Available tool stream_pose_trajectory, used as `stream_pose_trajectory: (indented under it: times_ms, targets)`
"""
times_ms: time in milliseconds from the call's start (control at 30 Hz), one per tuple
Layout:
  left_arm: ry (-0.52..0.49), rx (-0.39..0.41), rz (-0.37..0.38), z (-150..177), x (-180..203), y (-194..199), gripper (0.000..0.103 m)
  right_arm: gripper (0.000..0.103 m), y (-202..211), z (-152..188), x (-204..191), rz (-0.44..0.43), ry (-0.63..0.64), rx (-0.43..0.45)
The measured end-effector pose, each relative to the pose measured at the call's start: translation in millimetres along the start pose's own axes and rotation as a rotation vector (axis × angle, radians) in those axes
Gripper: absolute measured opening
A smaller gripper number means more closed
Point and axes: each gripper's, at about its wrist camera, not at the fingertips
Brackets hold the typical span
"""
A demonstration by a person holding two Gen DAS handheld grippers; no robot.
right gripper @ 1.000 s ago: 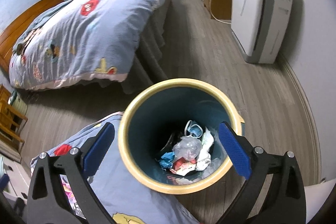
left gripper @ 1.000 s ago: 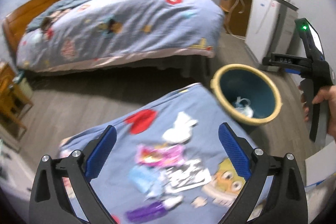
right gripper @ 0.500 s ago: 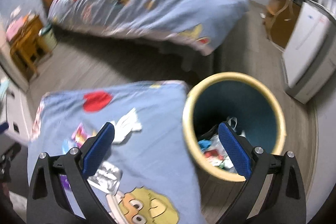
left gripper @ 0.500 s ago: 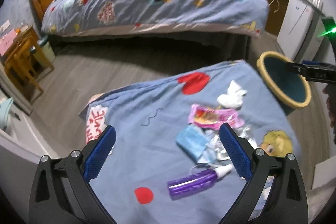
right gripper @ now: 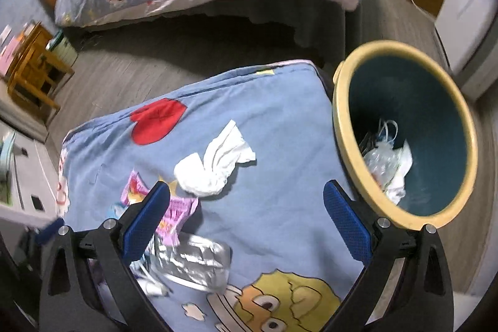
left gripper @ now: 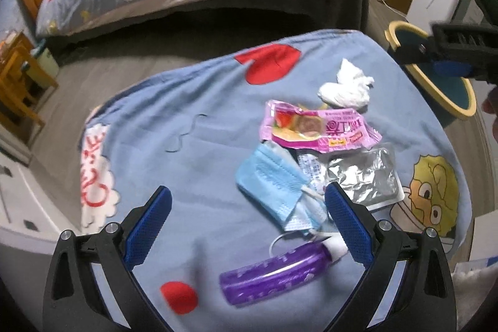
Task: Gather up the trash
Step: 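Grasp the second blue face mask with the left gripper while the right gripper grasps a white tissue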
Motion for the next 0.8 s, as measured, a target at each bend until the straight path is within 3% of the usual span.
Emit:
stream_pose_trajectory:
  times_ms: [267,367,500,700,800]
  targets:
    - [0.058,-0.057,0.036,0.3,-2.2,-30.5,0.096,0.096,-41.0,-6.8,-3.4,0.016,-0.023,-0.052]
    - [0.024,-0.073,0.038,1.1,0.7,-36.5,0.095,0.09,-52.4,-7.4,-10.9,0.004,0.006,-0.081]
    - [0.063,-0.067,0.055,-3.2,-2.4,-39.1,0.094,0.084,-59.6,-7.6,-16.8,0.003,0.033,-0.095]
    - [0.054,-0.098,0.069,-0.1,3.3,-46.0,0.083,0.069,-67.4,-3.3,-16.2,-0.005,0.034,-0.133]
    - [0.051,-0.122,0.073,-2.5,5.0,-54.6,0.068,0.056,-71.1,0.1,-19.3,-0.022,0.043,-0.155]
Point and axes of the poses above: each gripper's, at about its wrist camera, not at the fingertips, and y roughly against the way its jaws point, x to its right, z to its underside, and after that the axes turned 11 degrees about x, right-handed
